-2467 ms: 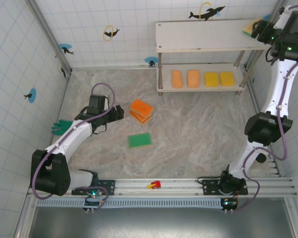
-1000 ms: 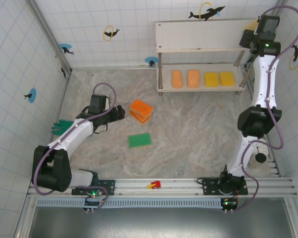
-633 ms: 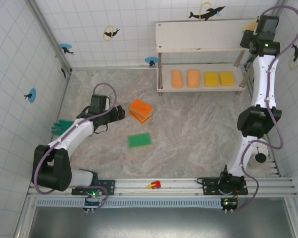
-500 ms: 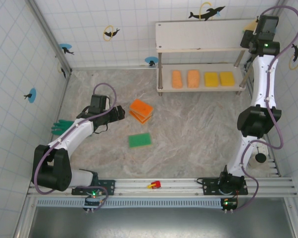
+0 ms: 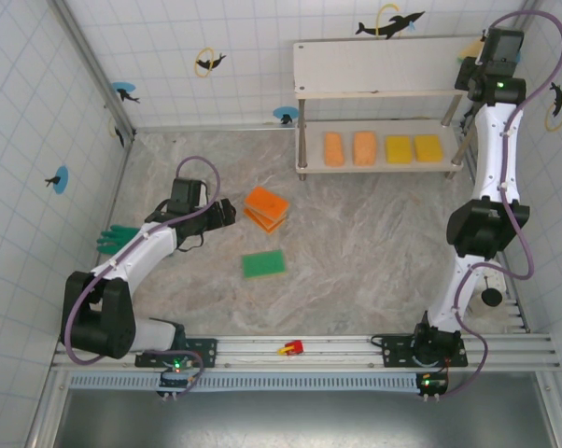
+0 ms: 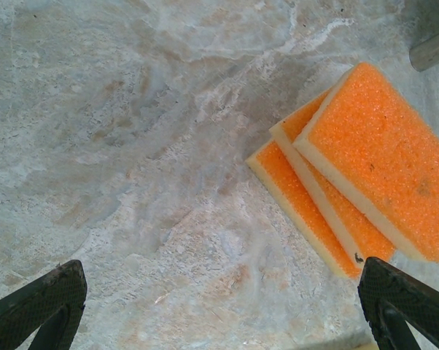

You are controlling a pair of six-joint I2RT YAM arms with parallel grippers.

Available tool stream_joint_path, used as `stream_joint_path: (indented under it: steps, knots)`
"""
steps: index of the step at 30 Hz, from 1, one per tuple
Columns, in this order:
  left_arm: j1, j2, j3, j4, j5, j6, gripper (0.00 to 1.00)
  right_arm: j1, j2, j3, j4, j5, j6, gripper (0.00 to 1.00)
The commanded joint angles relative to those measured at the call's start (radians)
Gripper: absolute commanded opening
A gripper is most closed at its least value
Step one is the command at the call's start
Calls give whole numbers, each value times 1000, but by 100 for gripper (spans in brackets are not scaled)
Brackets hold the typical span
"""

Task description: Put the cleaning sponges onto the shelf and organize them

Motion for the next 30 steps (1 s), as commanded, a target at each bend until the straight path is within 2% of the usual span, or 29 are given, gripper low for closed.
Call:
stream_joint_path:
  steps: [1,8,14,21,26,29,30]
  knots:
    - [8,13,-1,12,1,-4,97,2,27,36,-15,8,-8,44]
    - [8,18,-2,15,1,-3,97,1,18,34,-14,3,-15,36]
    - [8,16,-2,19,4,-3,97,-4,-1,27,-15,-32,-18,22]
    - [8,13,-4,19,2,1,97,-19,-108,-130,60,-75,-2,19]
    - [8,14,3,18,7,3,97,-27,-171,-199,93,-94,32,20]
    - [8,10,13,15,13,6,97,-27,-187,-192,96,-103,66,32]
    - [8,8,14,13,16,8,97,-27,-186,-178,90,-108,82,39]
